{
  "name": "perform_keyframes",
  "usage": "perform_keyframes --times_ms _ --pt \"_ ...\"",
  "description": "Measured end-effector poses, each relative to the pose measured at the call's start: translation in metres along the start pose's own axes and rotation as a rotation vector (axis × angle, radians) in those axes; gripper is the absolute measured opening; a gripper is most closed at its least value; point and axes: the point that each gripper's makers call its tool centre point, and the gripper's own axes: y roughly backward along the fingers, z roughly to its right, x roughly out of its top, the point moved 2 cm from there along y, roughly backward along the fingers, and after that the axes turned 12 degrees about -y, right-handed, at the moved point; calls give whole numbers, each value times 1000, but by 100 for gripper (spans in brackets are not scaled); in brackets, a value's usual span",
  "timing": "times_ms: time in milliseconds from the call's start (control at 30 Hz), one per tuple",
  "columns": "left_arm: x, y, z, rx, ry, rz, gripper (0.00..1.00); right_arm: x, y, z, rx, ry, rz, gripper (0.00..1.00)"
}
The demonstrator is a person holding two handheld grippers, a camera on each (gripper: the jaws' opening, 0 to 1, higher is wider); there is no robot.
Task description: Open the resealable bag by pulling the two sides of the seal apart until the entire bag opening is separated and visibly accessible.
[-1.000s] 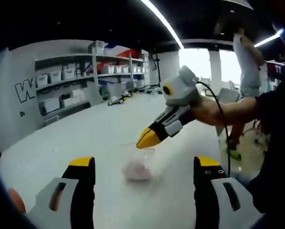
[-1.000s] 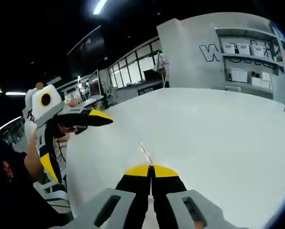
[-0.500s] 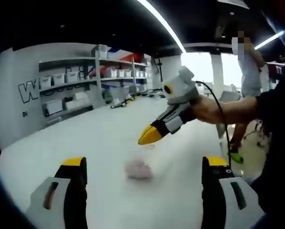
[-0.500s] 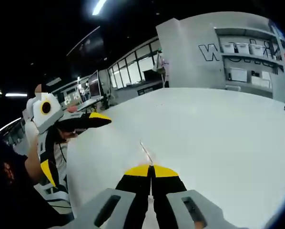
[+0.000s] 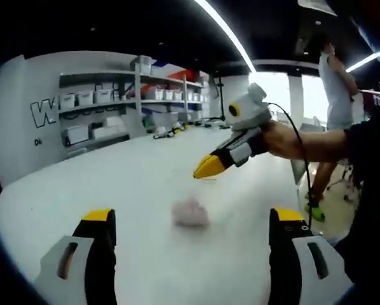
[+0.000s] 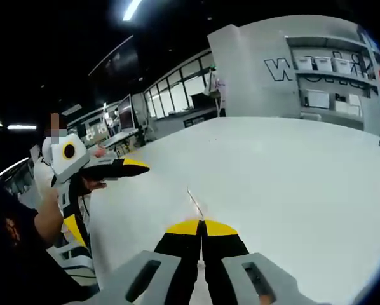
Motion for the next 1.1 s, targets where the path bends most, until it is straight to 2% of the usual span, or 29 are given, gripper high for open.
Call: perform_keyframes --times_ms 267,567,867,1100 --pt "-3 -1 2 -1 -1 -11 99 2 1 -1 12 -28 7 0" --pt "-5 1 1 0 3 -10 99 13 -1 1 56 -121 34 0" --pt "-10 4 1 5 11 -16 99 23 -7 -4 76 -140 53 0" --pt "-12 6 -2 11 16 -17 99 28 -11 3 78 -168 65 0"
